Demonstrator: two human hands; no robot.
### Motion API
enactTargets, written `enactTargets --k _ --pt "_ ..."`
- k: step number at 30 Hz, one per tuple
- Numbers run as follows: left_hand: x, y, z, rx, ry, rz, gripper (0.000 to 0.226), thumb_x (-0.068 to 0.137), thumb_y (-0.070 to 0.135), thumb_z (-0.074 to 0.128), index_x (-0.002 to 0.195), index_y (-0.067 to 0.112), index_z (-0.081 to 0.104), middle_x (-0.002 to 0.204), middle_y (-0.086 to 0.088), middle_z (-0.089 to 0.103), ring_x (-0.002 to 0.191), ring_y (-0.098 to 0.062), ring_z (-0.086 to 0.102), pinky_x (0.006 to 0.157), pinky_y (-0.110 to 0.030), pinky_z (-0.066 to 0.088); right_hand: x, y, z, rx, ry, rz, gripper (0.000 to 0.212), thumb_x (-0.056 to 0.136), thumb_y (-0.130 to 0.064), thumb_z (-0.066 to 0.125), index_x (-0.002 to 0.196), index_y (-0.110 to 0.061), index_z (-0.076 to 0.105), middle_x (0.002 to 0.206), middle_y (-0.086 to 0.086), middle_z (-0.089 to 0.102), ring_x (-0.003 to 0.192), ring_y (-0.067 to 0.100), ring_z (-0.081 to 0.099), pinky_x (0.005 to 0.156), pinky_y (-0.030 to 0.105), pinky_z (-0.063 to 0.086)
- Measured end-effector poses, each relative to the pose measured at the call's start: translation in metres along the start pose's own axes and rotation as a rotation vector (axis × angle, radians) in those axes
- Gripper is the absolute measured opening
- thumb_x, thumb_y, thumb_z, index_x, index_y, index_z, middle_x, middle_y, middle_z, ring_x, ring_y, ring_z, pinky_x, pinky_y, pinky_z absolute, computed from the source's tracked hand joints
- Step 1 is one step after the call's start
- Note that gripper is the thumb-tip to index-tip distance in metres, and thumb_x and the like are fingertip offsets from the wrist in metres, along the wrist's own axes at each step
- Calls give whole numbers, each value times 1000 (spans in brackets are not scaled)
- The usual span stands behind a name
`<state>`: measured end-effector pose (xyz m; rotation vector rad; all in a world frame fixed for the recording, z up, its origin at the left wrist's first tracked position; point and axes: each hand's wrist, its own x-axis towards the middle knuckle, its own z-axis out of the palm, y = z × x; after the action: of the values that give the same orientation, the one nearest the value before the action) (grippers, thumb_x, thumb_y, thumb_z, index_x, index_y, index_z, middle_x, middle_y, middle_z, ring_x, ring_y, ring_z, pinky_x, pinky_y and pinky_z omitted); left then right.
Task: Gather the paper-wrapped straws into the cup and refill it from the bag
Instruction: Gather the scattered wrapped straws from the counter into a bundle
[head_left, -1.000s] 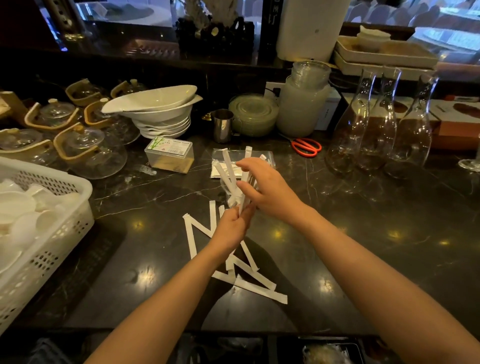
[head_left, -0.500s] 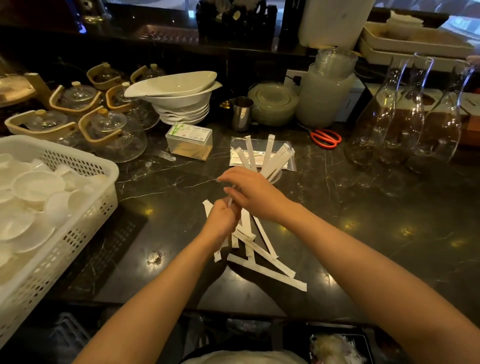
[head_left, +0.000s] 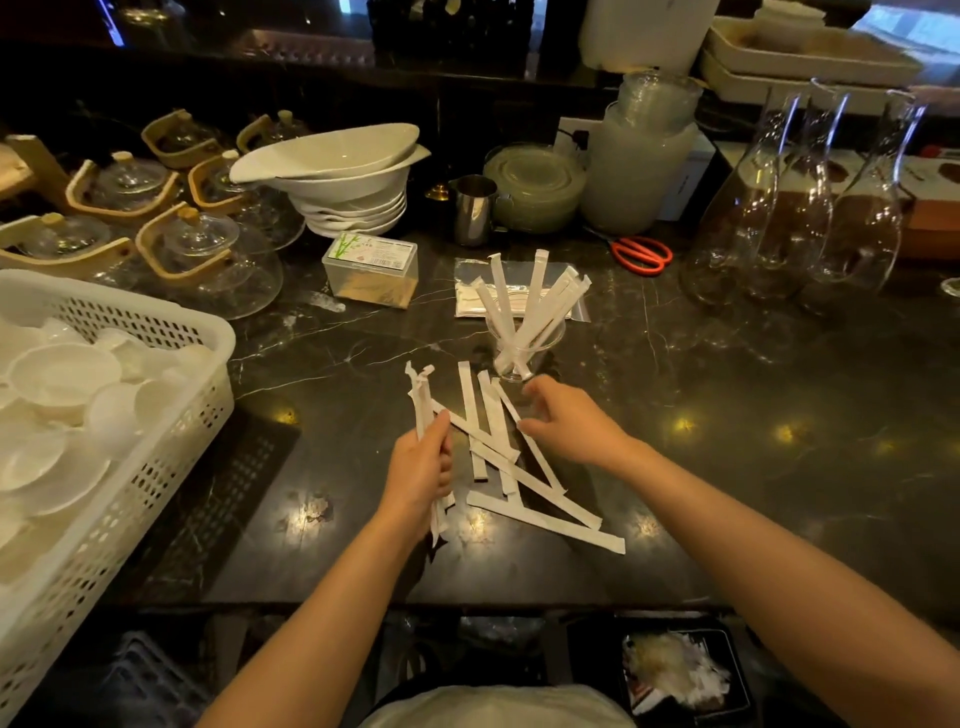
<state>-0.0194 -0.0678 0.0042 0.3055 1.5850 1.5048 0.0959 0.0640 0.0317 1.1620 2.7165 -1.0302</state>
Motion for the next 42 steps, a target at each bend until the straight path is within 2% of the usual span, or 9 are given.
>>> enactTargets --k 4,8,17,22,27,30,32,36,42 --pt "1 -3 -10 -24 40 -8 40 88 33 47 52 17 41 31 10 33 29 -3 27 29 -15 24 4 7 21 -38 -48 153 62 79 -39 62 129 -14 35 132 12 45 112 27 51 86 34 45" --pt "0 -2 -19 -31 48 7 38 89 32 46 53 18 40 33 10 30 31 -4 24 30 -15 21 17 -3 37 -134 -2 289 75 75 -52 61 131 -12 31 138 14 39 123 32 42 96 46 45" --pt "-2 -1 -29 -19 53 2 39 89 30 45 54 16 40 31 10 31 30 -3 26 30 -15 23 52 -28 50 -151 128 434 77 77 -55 55 131 -4 32 137 18 38 125 36 38 93 45 43" --pt "-2 0 -34 -16 53 2 38 90 30 45 55 16 41 31 9 31 30 -3 27 31 -15 23 58 -36 57 -218 131 404 70 76 -46 60 126 -2 37 133 19 43 121 36 41 91 43 43" --pt "0 1 -30 -1 47 -9 37 90 30 45 56 16 40 36 9 31 33 -5 26 33 -16 23 58 -33 50 -233 50 362 56 75 -32 63 119 -2 44 124 19 49 112 35 50 86 40 47" --pt "1 0 -27 -4 38 -20 35 90 29 45 57 16 40 41 6 30 34 -6 26 33 -17 23 56 -31 44 -227 1 319 28 76 -20 63 96 -3 55 96 14 59 96 32 59 70 36 47" --pt "3 0 -27 0 34 -25 36 90 29 46 57 16 40 44 4 30 35 -6 26 33 -17 23 54 -31 41 -239 -20 301 14 77 -14 61 83 -3 54 80 9 55 89 32 60 65 32 43" --pt "6 0 -26 6 26 -29 37 90 29 46 56 15 40 41 6 31 33 -5 27 33 -16 23 54 -31 39 -267 -30 268 18 80 -4 56 98 0 57 103 18 62 96 34 59 69 33 43" --pt "9 1 -24 0 21 -24 37 89 29 46 56 15 41 38 8 32 32 -4 27 33 -16 23 52 -28 41 -272 -75 259 20 85 1 46 102 5 55 110 24 61 101 37 58 72 35 42"
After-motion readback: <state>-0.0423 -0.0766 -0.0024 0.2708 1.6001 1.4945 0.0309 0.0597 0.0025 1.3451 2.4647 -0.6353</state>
